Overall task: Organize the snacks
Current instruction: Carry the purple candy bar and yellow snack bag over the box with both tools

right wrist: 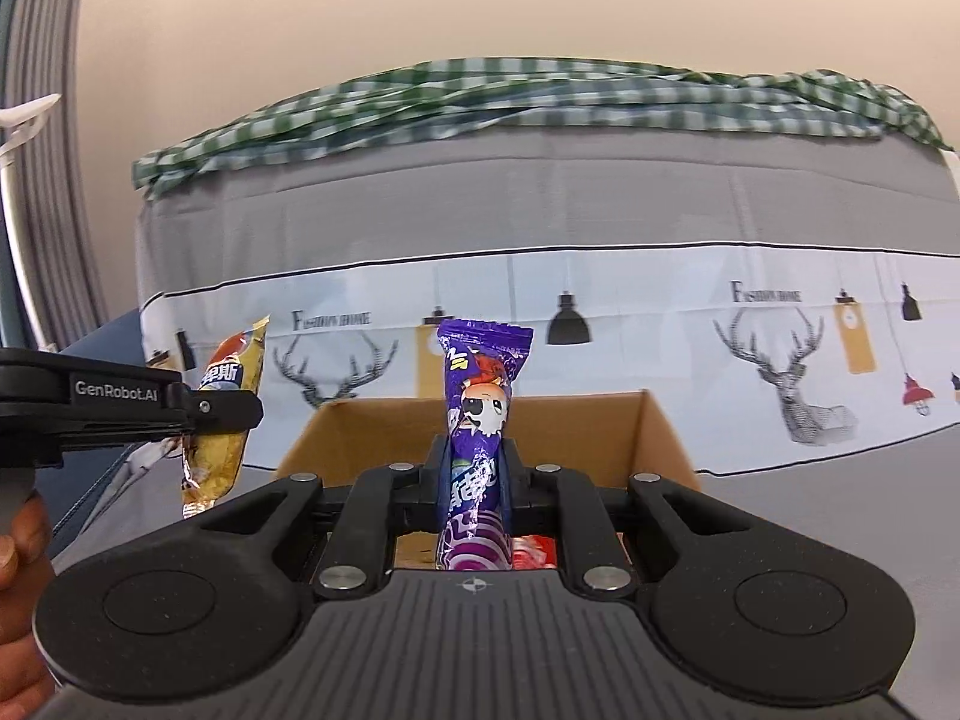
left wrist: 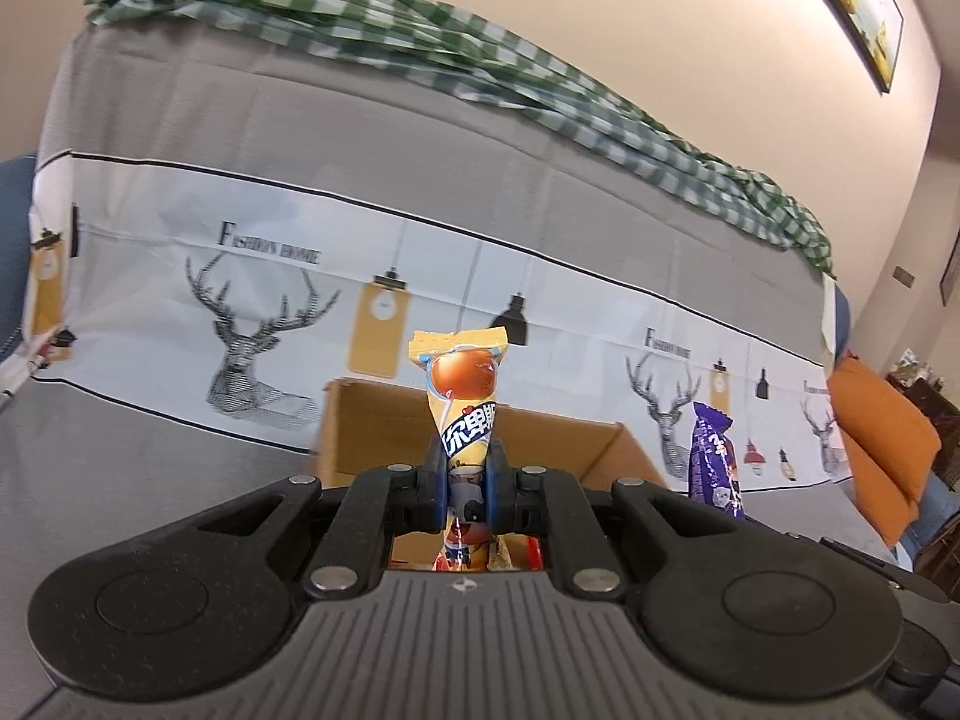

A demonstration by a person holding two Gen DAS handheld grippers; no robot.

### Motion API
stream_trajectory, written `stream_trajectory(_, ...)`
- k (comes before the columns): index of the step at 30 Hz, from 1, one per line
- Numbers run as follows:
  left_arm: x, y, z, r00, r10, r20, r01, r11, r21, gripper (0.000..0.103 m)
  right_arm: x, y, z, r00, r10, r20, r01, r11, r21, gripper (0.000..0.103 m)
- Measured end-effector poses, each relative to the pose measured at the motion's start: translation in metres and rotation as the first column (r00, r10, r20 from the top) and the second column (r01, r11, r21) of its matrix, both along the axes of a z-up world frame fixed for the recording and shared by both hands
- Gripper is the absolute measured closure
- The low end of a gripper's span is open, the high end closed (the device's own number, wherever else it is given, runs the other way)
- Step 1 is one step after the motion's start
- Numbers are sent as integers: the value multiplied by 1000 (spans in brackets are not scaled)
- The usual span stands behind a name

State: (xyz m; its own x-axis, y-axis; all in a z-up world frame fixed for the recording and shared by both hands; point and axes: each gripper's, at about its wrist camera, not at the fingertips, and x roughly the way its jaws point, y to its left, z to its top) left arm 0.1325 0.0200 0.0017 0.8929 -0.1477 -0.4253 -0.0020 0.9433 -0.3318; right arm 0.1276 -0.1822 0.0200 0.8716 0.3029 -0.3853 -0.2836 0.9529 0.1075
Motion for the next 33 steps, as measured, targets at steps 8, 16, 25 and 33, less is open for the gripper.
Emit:
stream_trajectory(8, 7, -18, -1, 1000, -30, 11, 30, 1000, -7, 91, 2, -19, -4, 999, -39, -3, 39, 999, 1, 87)
stream_trajectory(16, 5, -38, -1, 996, -74, 50, 73, 997, 14, 91, 1, -33, -4, 998, -68, 4, 68, 998, 7, 87)
stream_trajectory(25, 3, -51, 1, 991, -109, 83, 107, 994, 31, 91, -1, -39, -4, 997, -80, 23, 80, 997, -17, 87)
stream_trajectory(33, 6, -52, 0, 991, -112, 75, 110, 994, 29, 91, -3, -37, -5, 997, -69, 33, 70, 997, -38, 87)
